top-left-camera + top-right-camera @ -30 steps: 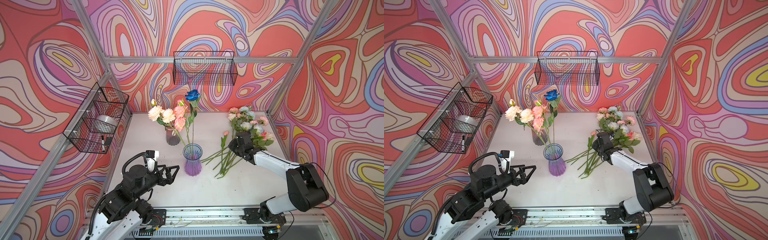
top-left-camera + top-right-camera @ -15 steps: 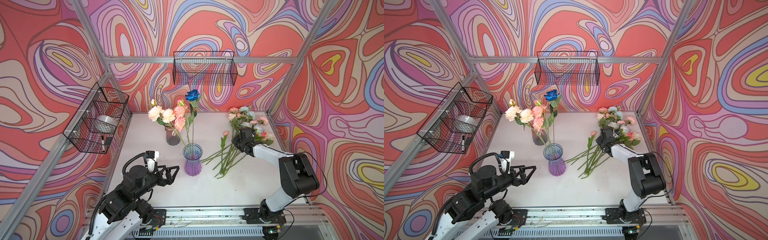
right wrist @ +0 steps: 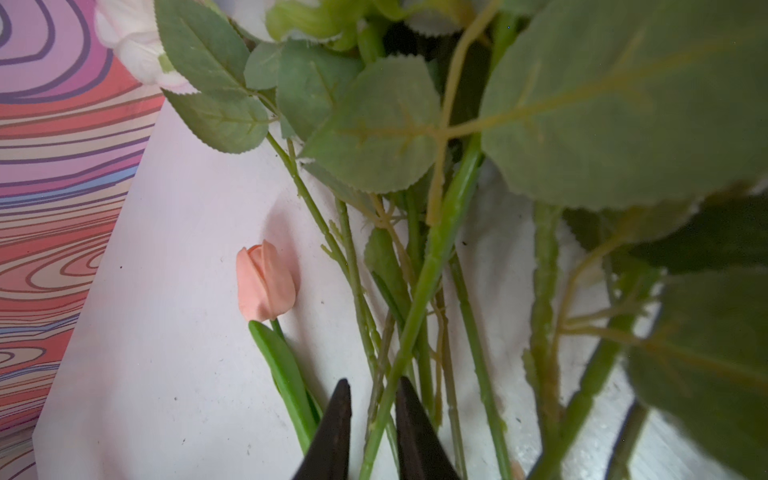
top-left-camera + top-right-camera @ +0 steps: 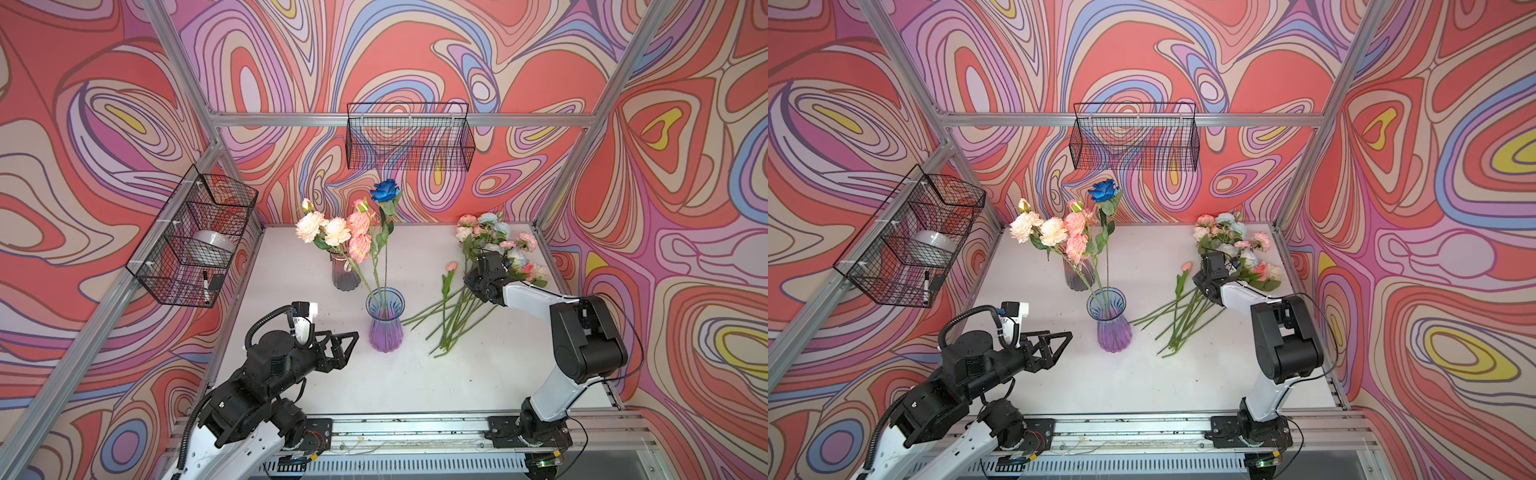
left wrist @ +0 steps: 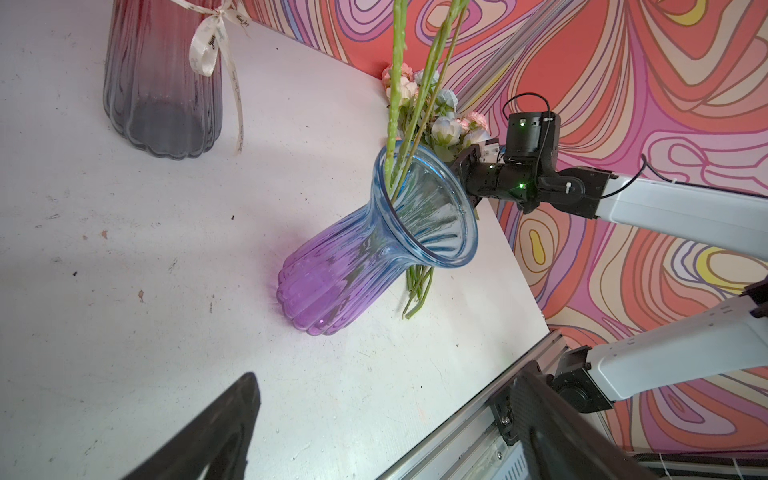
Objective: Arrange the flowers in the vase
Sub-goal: 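Grasp another rose stem in the bunch with the right gripper and lift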
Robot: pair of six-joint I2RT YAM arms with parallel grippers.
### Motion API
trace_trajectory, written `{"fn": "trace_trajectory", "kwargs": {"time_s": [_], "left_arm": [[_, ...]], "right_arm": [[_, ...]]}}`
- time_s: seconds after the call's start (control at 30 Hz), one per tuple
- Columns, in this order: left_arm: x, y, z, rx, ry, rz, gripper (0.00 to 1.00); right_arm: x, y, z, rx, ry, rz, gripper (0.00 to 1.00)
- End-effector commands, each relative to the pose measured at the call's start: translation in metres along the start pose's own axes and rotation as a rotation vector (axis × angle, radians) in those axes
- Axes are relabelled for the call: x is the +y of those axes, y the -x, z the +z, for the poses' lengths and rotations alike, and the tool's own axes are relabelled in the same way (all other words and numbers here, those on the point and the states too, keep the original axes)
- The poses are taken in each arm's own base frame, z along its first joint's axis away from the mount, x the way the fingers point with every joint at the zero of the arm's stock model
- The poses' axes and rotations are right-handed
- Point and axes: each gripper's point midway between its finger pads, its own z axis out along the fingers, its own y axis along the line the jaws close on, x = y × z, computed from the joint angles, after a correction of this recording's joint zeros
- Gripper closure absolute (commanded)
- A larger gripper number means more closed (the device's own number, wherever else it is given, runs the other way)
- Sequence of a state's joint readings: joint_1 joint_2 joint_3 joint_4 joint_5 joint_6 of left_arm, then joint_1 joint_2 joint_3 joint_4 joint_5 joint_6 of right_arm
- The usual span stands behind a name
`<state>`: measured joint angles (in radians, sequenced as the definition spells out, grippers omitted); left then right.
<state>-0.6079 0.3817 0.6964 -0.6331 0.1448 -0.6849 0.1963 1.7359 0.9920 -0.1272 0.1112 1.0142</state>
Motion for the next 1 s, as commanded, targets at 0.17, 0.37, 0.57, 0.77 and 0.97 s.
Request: {"fn": "trace_trajectory", "kwargs": {"time_s": [0.17, 0.37, 0.57, 0.77, 0.97], "left_arm": [[0.005, 0.001, -0.001, -0.008, 0.028, -0.004, 0.04], [0.006, 0.000, -0.001, -0.005, 0.029, -0.007, 0.04], [0.000, 0.003, -0.004, -0.008, 0.011, -0.004, 0.03], [-0.005, 0.007, -0.005, -0.013, -0.004, -0.001, 0.04], [-0.017, 0.014, -0.010, -0.013, -0.038, 0.016, 0.04]], "right_arm": [[-0.012, 0.002, 0.016, 0.011, -0.065, 0.002, 0.82], [-0.010, 0.002, 0.017, 0.020, -0.067, -0.022, 0.96], [0.009, 0.016, -0.015, -0.020, 0.009, -0.053, 1.00], [0.023, 0.026, -0.058, -0.065, 0.101, -0.100, 1.00], [0.048, 0.036, -0.113, -0.108, 0.242, -0.199, 1.00]]}}
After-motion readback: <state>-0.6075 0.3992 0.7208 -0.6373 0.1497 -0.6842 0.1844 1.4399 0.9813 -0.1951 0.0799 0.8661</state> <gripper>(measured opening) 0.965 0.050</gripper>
